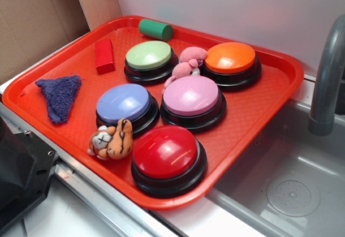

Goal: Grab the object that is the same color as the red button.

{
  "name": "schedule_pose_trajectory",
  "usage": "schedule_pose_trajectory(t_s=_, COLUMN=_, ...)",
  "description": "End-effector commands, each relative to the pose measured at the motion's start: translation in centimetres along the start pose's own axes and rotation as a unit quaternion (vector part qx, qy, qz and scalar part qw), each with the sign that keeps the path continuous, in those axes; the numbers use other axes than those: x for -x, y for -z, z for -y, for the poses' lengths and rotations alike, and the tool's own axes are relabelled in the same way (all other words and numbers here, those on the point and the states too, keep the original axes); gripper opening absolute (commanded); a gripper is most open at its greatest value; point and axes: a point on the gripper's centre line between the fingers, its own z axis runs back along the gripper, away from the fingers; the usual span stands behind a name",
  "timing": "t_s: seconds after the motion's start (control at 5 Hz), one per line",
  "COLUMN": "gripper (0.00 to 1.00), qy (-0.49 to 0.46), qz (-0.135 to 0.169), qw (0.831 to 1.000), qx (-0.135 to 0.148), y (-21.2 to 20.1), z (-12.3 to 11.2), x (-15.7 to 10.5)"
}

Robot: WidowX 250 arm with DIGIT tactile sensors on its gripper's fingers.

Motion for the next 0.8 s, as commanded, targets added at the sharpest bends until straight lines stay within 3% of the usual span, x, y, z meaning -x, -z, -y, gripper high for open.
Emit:
schedule_pose_trajectory(t_s=0.0, gripper=1.00, qy=0.000, qz=0.000, qw=1.000, qx=0.000, y=0.0, z=0.0, x=0.0)
schedule_pose_trajectory(t_s=0.4, gripper=1.00, qy=-0.151, qz=-0.001, qw=0.989, qx=0.006, y=2.6, z=-3.7, x=-3.1)
schedule_pose_trajectory(t_s=0.6, gripper=1.00, qy=-0.273, qz=0.020, qw=0.962, qx=0.015, y=4.2, z=-7.2, x=-5.1)
